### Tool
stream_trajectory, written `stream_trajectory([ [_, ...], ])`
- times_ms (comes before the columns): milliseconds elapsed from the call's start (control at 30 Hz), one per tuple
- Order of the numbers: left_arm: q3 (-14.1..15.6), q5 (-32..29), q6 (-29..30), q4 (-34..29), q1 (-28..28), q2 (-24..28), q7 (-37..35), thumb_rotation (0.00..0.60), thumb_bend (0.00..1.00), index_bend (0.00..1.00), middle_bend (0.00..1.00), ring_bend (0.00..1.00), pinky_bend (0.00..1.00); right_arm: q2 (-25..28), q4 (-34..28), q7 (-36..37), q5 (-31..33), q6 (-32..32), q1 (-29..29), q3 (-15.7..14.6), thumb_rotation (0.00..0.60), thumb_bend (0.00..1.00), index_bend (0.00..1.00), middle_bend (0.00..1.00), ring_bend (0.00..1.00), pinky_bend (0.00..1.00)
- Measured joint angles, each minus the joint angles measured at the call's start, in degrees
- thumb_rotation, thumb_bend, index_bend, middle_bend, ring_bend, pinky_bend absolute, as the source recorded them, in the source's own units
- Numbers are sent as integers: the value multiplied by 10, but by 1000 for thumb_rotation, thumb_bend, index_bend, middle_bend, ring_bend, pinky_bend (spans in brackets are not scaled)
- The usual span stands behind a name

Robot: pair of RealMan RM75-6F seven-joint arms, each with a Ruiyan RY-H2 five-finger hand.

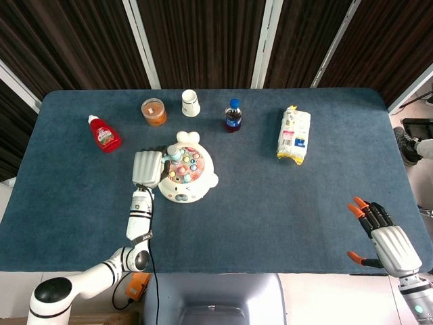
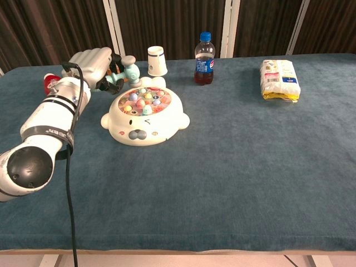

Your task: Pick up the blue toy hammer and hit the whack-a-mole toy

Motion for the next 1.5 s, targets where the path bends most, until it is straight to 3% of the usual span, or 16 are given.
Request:
stream_trajectory([
  [400,4,-16,-31,66,-9,-22,-11,600,766,759,1000,891,1000,-1,0,-1,2,-1,0,1,600,253,0,0,0,0],
  [1000,13,-19,-43,83,-14,-35,2,600,768,760,1000,891,1000,1,2,4,-1,4,-1,0,600,253,0,0,0,0],
  [1300,10,-5,-14,50,-11,-20,-15,600,766,759,1000,888,1000,1,2,4,-1,3,-2,0,600,254,0,0,0,0],
  [1500,27,18,26,-25,13,12,-12,600,765,759,1000,884,1000,-1,-1,-3,-4,-1,1,-2,600,254,0,0,0,0],
])
